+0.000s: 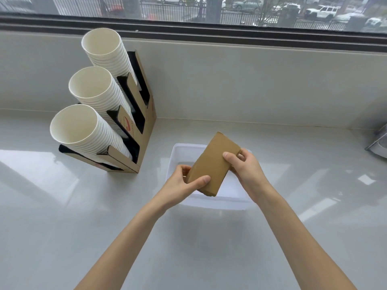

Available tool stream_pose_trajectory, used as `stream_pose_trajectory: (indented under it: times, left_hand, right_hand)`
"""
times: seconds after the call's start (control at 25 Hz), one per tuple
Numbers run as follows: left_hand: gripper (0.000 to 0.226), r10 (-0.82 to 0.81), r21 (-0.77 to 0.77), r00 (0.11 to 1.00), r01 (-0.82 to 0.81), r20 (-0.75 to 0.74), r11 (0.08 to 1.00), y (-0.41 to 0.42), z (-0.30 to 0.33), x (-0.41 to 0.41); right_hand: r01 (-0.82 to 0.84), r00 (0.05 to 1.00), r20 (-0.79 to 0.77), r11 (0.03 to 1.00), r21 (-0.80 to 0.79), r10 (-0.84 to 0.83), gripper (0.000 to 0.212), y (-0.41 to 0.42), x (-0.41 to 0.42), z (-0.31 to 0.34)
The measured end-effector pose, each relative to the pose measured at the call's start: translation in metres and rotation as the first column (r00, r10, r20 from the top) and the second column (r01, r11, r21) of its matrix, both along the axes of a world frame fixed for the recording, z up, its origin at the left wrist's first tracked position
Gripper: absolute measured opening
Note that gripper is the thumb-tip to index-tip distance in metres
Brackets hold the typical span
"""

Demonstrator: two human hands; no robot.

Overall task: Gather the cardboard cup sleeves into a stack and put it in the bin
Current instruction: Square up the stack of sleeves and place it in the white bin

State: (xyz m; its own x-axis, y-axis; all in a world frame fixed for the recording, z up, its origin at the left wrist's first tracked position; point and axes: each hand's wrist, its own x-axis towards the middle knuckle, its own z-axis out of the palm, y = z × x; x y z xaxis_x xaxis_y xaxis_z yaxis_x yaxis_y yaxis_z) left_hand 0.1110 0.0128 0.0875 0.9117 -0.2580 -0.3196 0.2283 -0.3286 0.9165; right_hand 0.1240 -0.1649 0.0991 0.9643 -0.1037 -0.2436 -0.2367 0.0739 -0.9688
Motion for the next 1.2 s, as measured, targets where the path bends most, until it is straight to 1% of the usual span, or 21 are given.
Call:
stream_pose_trajectory:
  times: [0.16, 0.24, 0.36, 0.44, 0.52, 0.64, 0.76, 0.96, 1.12, 1.2]
  left_hand:
    - [0.046, 0.002, 0.017, 0.998, -0.001, -0.067, 1.000, -0.008, -0.007, 0.023]
    - [0.043, -0.014, 0.050, 0.995, 0.019, -0.098, 0.999, -0.012, -0.014, 0.033]
    - [0.058, -0.023, 0.113, 0.990, 0.039, -0.139, 0.993, -0.017, -0.028, 0.046]
    - [0.060, -0.040, 0.179, 0.984, 0.071, -0.173, 0.981, -0.019, -0.038, 0.052]
    - [0.061, -0.060, 0.244, 0.976, 0.112, -0.209, 0.963, -0.020, -0.046, 0.056]
    - [0.072, -0.105, 0.309, 0.955, 0.192, -0.277, 0.931, -0.020, -0.059, 0.067]
    - [0.073, -0.161, 0.328, 0.927, 0.277, -0.338, 0.903, -0.020, -0.065, 0.072]
    - [0.070, -0.185, 0.346, 0.900, 0.332, -0.393, 0.877, -0.023, -0.074, 0.072]
    - [0.072, -0.210, 0.318, 0.874, 0.369, -0.438, 0.873, -0.024, -0.077, 0.072]
    - [0.065, -0.206, 0.317, 0.878, 0.362, -0.432, 0.877, -0.024, -0.077, 0.073]
  right_hand:
    - [0.024, 0.998, -0.066, 1.000, 0.006, -0.024, 0.042, 0.000, 0.028, -0.002]
    - [0.031, 0.993, -0.117, 1.000, 0.003, -0.030, 0.042, -0.001, 0.038, -0.008]
    - [0.028, 0.975, -0.221, 1.000, 0.005, -0.027, 0.034, -0.003, 0.052, -0.019]
    - [0.018, 0.956, -0.292, 1.000, -0.010, -0.021, 0.030, -0.003, 0.059, -0.029]
    - [0.014, 0.942, -0.335, 0.999, -0.029, -0.023, 0.034, -0.002, 0.063, -0.041]
    - [-0.009, 0.921, -0.389, 0.999, -0.041, -0.007, 0.035, -0.001, 0.069, -0.055]
    - [-0.055, 0.898, -0.441, 0.996, -0.072, 0.018, 0.039, 0.001, 0.072, -0.066]
    - [-0.094, 0.870, -0.491, 0.992, -0.087, 0.039, 0.038, 0.006, 0.071, -0.076]
    - [-0.109, 0.874, -0.486, 0.983, -0.150, 0.023, 0.038, 0.011, 0.070, -0.081]
    - [-0.111, 0.879, -0.476, 0.979, -0.172, 0.016, 0.038, 0.012, 0.070, -0.083]
